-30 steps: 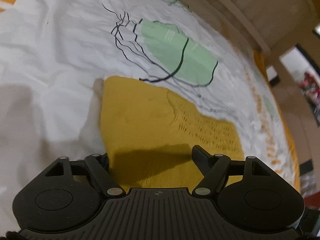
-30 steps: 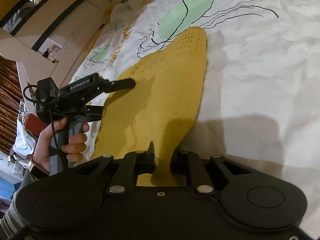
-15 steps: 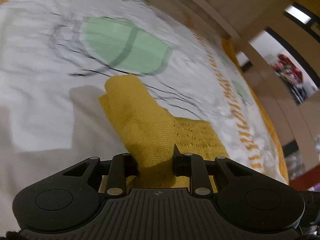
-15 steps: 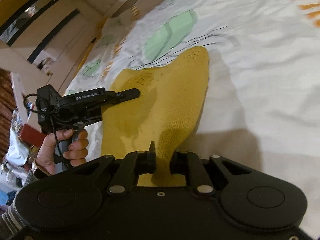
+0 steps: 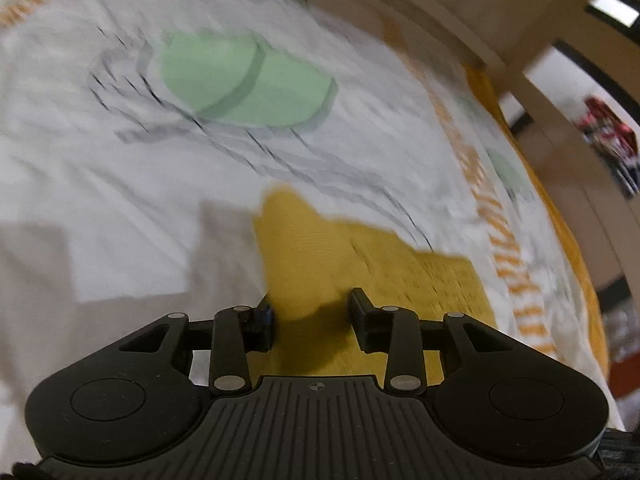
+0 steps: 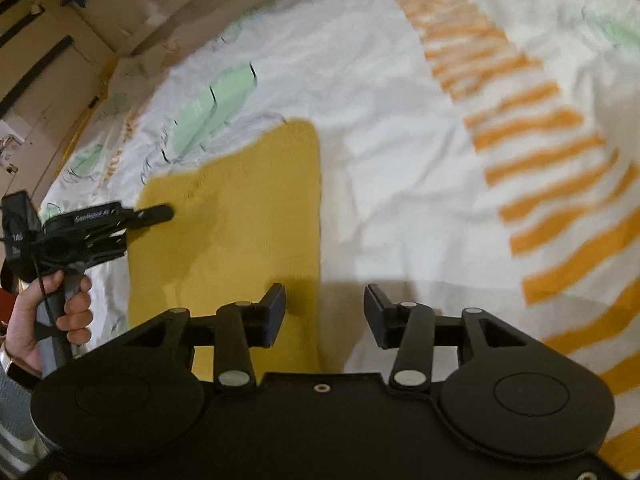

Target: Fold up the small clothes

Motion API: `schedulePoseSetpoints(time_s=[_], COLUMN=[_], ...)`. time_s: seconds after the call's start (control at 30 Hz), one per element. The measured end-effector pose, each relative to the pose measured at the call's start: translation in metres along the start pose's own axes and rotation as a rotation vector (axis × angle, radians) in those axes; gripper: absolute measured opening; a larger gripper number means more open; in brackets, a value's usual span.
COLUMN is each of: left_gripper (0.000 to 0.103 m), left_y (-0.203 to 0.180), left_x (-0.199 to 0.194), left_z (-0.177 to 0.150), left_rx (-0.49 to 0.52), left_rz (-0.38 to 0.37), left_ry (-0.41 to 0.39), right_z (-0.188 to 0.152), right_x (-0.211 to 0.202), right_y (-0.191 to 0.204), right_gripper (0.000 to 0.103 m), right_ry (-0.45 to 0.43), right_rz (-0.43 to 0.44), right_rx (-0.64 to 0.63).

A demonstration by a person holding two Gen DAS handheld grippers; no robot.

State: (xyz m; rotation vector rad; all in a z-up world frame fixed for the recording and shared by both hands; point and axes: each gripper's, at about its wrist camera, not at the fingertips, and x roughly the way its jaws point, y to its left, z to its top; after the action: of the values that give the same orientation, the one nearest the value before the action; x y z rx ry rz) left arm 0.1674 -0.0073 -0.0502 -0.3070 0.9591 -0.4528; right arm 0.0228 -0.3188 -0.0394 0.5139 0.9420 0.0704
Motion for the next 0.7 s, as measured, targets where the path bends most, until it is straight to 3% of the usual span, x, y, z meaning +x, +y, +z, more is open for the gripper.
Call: schedulePoseSetpoints(time_s=[0.07,0.13,0.33,0.47,0.57,0.63,0.7], left_gripper=[0.034,0.034,0.034,0.034,0.034,0.035,0.036], left_y=[-0.001,-0.003,-0.016,-0.03,-0.036,-0.036,-0.033], left_x=[-0.015,-0.025,-0.034,-0.025,-0.01,0.005,0.019], left_z=[0.0,0.0,-0.013,-0.021,-0.025,-0.026,-0.025], left_rx=[0.039,0.075,0.168,0.219,0.243,0.25,0.251], left_rz=[0.061,0.09,0.139,0.15,0.157,0.182,0.217], left_ry=[-0.078,-0.105,-0.097,-0.083,-0.059,-0.037,-0.026], right_z=[0.008,0.017,0.033,0.038,0.044,0.049,0.051], right_x=[-0.002,0.002,0.033,0.066,0.087,0.094,0.098], right_y=[0.009,0.024,0.068,0.078,0.06,0.037,0.017], right_gripper=[0.055,0.061,0.065,0.065,0.066,0.075,0.078], right_ry=[-0.049,-0.082,-0.134,-0.117,-0.097,-0.077,-0.074], right_rz=[-0.003,-0.004,0.001,-0.073,-0.147,-0.115,-0.066], right_rx=[-0.046,-0.11,-0.304,-0.412,-0.403,-0.312,-0.227])
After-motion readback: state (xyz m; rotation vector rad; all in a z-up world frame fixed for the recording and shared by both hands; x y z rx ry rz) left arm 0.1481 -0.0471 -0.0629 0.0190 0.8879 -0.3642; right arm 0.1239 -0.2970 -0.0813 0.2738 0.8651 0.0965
